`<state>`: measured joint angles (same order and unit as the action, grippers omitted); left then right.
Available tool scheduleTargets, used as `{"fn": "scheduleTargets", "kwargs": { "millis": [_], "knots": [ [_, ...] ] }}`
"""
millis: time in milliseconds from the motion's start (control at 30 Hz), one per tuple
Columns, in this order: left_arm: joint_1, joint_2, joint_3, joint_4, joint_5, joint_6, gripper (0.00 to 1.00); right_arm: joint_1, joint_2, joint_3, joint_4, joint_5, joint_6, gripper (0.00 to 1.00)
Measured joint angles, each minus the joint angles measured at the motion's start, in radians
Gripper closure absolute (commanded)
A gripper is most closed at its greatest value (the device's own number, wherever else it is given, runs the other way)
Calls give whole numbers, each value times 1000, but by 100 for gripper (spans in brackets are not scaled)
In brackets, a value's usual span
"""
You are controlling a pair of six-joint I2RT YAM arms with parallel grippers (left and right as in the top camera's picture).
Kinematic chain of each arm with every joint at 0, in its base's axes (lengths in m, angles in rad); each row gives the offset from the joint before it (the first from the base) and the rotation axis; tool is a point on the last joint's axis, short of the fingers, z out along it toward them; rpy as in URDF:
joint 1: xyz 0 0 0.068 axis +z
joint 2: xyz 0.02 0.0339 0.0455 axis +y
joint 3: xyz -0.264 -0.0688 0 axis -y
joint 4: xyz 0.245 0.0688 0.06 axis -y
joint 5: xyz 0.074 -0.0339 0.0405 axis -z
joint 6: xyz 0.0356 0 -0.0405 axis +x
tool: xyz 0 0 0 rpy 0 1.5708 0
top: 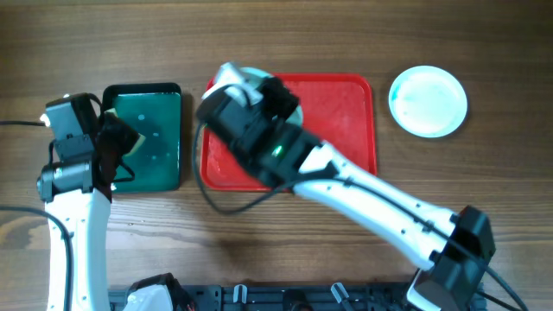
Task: Clean dirty plates on tray and stack at the side
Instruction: 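Carry the last plate with the right gripper onto the right stack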
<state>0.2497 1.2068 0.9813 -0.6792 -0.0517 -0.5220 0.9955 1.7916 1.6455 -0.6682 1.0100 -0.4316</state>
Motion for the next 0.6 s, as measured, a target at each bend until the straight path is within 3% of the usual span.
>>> {"fn": "scheduleTargets", "kwargs": {
  "millis": [100, 333, 433, 600],
  "knots": [
    [0, 39, 0, -2, 27, 0, 96, 72, 0, 0, 116, 109, -189, 96],
    [0, 70, 0, -2, 49, 0, 96, 134, 0, 0, 265, 222, -359, 96],
    [0, 71, 0, -2, 51, 0, 96, 118, 0, 0, 234, 210, -316, 96],
    [0, 71, 0, -7, 51, 0, 96, -72, 0, 7, -64, -77, 12, 96]
  ]
}}
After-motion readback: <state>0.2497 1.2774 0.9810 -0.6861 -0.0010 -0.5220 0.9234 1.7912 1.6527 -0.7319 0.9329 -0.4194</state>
